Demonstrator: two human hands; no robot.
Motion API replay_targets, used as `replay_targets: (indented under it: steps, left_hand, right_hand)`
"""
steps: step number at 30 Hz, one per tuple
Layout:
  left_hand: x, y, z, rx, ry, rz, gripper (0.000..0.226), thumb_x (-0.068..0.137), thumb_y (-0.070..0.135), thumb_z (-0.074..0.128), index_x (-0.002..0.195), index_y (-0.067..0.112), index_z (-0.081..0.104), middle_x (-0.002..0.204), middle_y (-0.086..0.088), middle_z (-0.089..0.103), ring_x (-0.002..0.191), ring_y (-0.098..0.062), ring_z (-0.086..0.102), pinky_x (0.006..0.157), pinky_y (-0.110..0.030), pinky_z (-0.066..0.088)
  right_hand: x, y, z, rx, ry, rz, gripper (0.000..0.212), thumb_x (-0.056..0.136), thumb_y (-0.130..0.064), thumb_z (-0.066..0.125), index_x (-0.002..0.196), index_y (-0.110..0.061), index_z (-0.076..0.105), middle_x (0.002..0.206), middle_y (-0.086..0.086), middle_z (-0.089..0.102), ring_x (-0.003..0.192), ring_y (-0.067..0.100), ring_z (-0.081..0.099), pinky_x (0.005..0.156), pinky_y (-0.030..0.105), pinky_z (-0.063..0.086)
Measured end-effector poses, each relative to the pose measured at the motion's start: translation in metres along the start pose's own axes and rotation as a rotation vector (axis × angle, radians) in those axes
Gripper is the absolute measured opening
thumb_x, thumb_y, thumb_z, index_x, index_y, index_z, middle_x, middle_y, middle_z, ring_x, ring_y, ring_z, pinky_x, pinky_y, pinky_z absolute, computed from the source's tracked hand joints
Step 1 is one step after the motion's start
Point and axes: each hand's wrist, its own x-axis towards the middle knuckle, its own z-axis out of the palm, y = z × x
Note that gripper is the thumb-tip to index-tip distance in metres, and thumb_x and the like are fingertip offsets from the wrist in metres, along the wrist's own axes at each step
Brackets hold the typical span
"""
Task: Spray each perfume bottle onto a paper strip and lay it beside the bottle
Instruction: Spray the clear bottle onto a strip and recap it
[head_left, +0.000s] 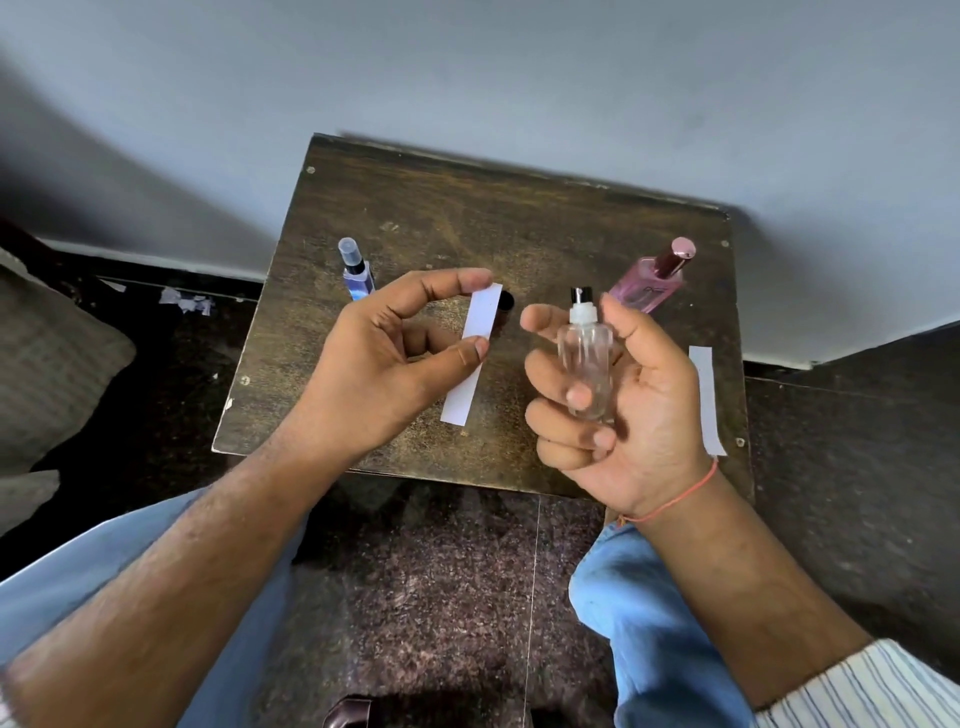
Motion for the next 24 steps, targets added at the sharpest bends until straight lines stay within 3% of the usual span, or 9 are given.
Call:
replay_targets:
  steps: [5, 9, 13, 15, 20, 24]
  left_hand:
    - [-0.001, -0.001, -0.001, 0.016, 0.005, -0.004, 0.051, 0.092, 0.007, 0.081, 0.137, 0.027, 0.069, 0.073, -0.03, 0.066, 0.064, -0.03, 0.05, 0.062, -0.044, 0.041]
    - [-0.002, -0.002, 0.001, 0.041, 0.011, 0.008, 0.052, 0.093, 0.003, 0.082, 0.138, 0.024, 0.069, 0.073, -0.009, 0.069, 0.059, -0.013, 0.054, 0.058, -0.029, 0.043]
    - [-0.002, 0.0, 0.003, 0.039, 0.003, 0.033, 0.059, 0.092, -0.004, 0.08, 0.144, 0.021, 0.064, 0.128, 0.004, 0.074, 0.07, -0.023, 0.063, 0.068, -0.044, 0.051]
    - [-0.001, 0.0, 0.004, 0.049, 0.001, 0.044, 0.063, 0.092, -0.008, 0.078, 0.146, 0.021, 0.062, 0.139, 0.002, 0.07, 0.072, -0.023, 0.065, 0.073, -0.045, 0.054]
    - [-0.001, 0.0, 0.006, 0.051, -0.019, 0.045, 0.069, 0.092, -0.012, 0.076, 0.149, 0.022, 0.057, 0.132, -0.007, 0.075, 0.071, -0.011, 0.068, 0.07, -0.027, 0.06]
    - [-0.002, -0.001, 0.009, 0.03, -0.028, 0.033, 0.071, 0.092, -0.012, 0.076, 0.151, 0.022, 0.056, 0.125, -0.003, 0.078, 0.074, -0.01, 0.065, 0.074, -0.023, 0.061]
  right_hand:
    - [0.0, 0.0, 0.005, 0.033, -0.015, 0.065, 0.059, 0.103, -0.062, 0.037, 0.09, -0.014, 0.069, 0.049, -0.005, 0.043, 0.037, 0.009, 0.02, 0.042, 0.014, 0.016]
    - [0.003, 0.003, 0.008, -0.076, 0.069, -0.01, 0.061, 0.103, -0.068, 0.035, 0.085, -0.016, 0.061, 0.063, 0.001, 0.048, 0.047, 0.012, 0.039, 0.044, 0.023, 0.015]
    - [0.009, 0.01, 0.012, -0.309, 0.242, -0.119, 0.061, 0.099, -0.077, 0.038, 0.087, -0.021, 0.059, 0.074, 0.009, 0.061, 0.058, 0.017, 0.044, 0.049, 0.03, 0.016]
    - [0.01, 0.014, 0.014, -0.49, 0.366, -0.179, 0.061, 0.097, -0.076, 0.043, 0.084, -0.02, 0.064, 0.066, 0.009, 0.057, 0.054, 0.016, 0.043, 0.047, 0.027, 0.021]
    - [0.01, 0.018, 0.01, -0.976, 0.59, -0.325, 0.07, 0.095, -0.081, 0.043, 0.081, -0.02, 0.074, 0.058, -0.001, 0.056, 0.055, 0.016, 0.056, 0.052, 0.036, 0.04]
    - [0.008, 0.018, 0.009, -1.137, 0.691, -0.427, 0.068, 0.095, -0.079, 0.045, 0.072, -0.02, 0.068, 0.052, -0.002, 0.055, 0.05, 0.014, 0.055, 0.057, 0.04, 0.045]
